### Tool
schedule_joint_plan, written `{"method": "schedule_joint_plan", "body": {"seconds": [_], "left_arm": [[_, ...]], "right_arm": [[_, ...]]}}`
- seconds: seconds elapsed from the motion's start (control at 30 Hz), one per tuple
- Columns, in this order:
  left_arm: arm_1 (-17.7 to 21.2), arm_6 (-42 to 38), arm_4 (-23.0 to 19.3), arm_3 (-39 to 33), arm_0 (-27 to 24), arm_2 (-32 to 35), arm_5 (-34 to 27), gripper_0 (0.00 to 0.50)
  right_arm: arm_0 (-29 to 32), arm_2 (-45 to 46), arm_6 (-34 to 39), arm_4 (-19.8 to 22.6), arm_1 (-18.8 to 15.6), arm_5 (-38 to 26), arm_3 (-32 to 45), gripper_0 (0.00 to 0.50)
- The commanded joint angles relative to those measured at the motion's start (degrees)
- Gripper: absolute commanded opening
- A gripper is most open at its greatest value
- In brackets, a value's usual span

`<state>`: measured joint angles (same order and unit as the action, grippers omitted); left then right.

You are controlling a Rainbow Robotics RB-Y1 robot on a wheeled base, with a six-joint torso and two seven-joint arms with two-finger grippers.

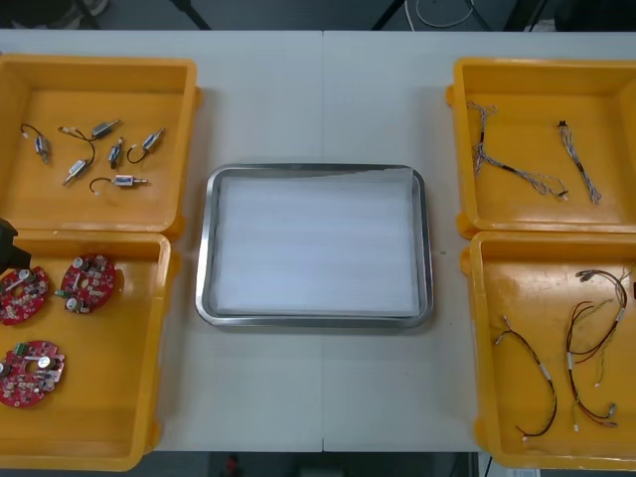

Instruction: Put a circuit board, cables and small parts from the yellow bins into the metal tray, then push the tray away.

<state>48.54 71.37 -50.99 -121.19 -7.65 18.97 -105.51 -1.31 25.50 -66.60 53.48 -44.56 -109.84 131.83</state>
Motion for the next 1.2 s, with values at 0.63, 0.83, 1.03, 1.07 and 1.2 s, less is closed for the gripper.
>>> {"method": "schedule_joint_plan", "body": {"seconds": [0.63,0.83,1.03,1.07,1.2], "left_arm": [[2.53,4.56,-0.42,-1.59,1.05,1.6,0.48,0.5],[2.53,4.56,-0.42,-1.59,1.05,1.6,0.48,0.5],[2.53,4.56,-0.42,-1.59,1.05,1.6,0.48,0.5],[2.53,4.56,-0.42,-1.59,1.05,1.6,0.48,0.5],[2.53,4.56,-0.42,-1.59,1.05,1.6,0.48,0.5]], "right_arm": [[-1.06,0.17,-3.45,0.4,-2.28,-0.16,0.71,0.495],[-1.06,0.17,-3.45,0.4,-2.28,-0.16,0.71,0.498],[-1.06,0.17,-3.45,0.4,-2.28,-0.16,0.71,0.495],[-1.06,0.17,-3.45,0.4,-2.28,-0.16,0.71,0.497],[-1.06,0.17,-3.45,0.4,-2.28,-0.16,0.71,0.496]]}}
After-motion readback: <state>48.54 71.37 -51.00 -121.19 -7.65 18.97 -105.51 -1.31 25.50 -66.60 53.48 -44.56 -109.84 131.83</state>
